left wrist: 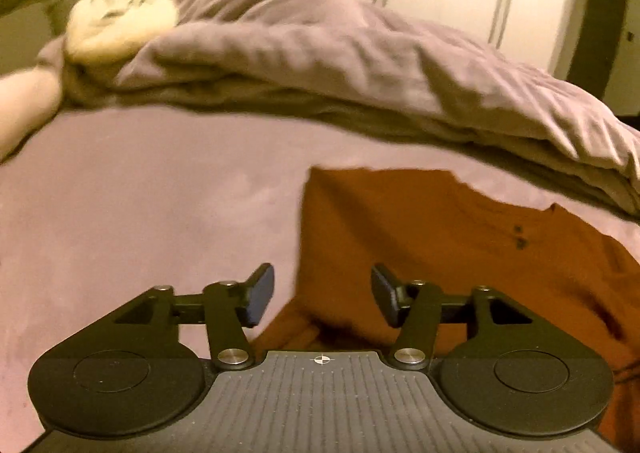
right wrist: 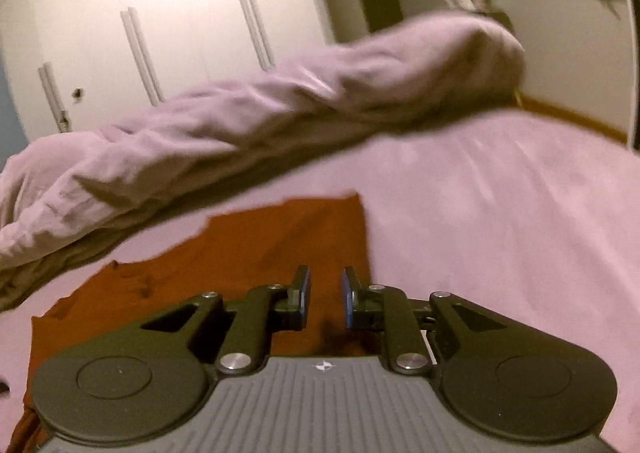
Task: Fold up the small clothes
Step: 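Open both grippers and lift them off the folded cardigan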
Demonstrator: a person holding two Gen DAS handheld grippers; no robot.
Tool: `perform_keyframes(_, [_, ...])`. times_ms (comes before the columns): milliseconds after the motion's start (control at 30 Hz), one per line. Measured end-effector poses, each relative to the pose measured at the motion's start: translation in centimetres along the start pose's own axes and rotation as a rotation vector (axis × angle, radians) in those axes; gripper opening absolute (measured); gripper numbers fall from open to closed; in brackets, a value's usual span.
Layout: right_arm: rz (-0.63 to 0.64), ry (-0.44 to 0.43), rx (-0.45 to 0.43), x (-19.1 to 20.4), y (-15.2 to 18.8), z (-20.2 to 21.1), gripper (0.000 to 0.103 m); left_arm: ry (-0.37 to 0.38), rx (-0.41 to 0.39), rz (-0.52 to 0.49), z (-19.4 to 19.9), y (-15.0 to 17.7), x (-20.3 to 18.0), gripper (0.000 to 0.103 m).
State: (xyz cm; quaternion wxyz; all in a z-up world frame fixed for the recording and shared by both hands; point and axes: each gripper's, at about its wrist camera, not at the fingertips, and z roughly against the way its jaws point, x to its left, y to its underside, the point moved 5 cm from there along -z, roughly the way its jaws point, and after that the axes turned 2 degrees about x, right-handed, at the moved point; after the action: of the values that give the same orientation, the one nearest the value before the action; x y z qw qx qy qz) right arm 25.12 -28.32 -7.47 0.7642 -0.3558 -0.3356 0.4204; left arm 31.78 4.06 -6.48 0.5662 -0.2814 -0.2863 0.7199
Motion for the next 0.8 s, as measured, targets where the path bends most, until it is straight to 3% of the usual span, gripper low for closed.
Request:
perform_keyframes(67, [0.088, -0.101, 0.026, 2.7, 0.2, -0.7, 0.018, 0.044, -0.016, -0.016, -1.2, -0.3, -1.8, 0.076])
perform_keyframes(133, [0.197, -0.209, 0.052, 5.9, 1.0, -2.0, 0.018, 0.029, -0.017, -0.046, -2.7, 0.0, -3.2, 0.076])
perform_keyframes(233, [0.362, -0.27, 0.042, 9.4, 2.2, -4.1, 0.018, 0.024, 0.006, -0.15, -5.5, 0.8, -5.0, 0.078])
perform_keyframes(267, [0.424, -0.266, 0.036, 10.1, 2.6, -4.9, 0.018, 0.008, 0.028, -0.166, -6.7, 1.2, -4.9, 0.079])
perform_keyframes(333, [0.534, -0.194, 0.078, 10.3, 3.7, -7.2, 0.018, 0.011, 0.015, -0.133, -7.7, 1.6, -3.8, 0.1])
perform_keyframes(400, [0.562, -0.178, 0.073, 9.1, 4.0, -8.2, 0.018, 0.009, 0.017, -0.081, -8.4, 1.8, -1.9, 0.103])
perform_keyframes(500, [0.507, -0.106, 0.062, 6.2, 2.4, -8.6, 0.018, 0.088, 0.048, 0.07, -9.0, 2.0, 0.8, 0.103])
perform_keyframes(600, [0.408, -0.08, 0.081, 3.2, 1.1, -9.1, 0.017, 0.016, 0.052, -0.026, -8.1, 2.0, 0.4, 0.103])
perform_keyframes(667, [0.408, -0.056, 0.091, 2.5, 0.6, -8.5, 0.009, -0.016, 0.054, -0.1, -6.6, 2.4, 0.4, 0.103])
perform_keyframes(700, [0.422, -0.034, 0.085, 2.3, 0.5, -8.1, 0.01, -0.018, 0.064, -0.124, -5.8, 2.8, 0.6, 0.103])
perform_keyframes(733, [0.446, 0.034, 0.071, 2.2, 0.5, -7.4, 0.019, -0.021, 0.068, -0.142, -4.9, 3.2, 1.0, 0.103])
perform_keyframes(800, [0.437, 0.09, 0.069, 0.9, 0.8, -5.4, 0.02, -0.027, 0.069, -0.158, -2.2, 4.5, 2.5, 0.103])
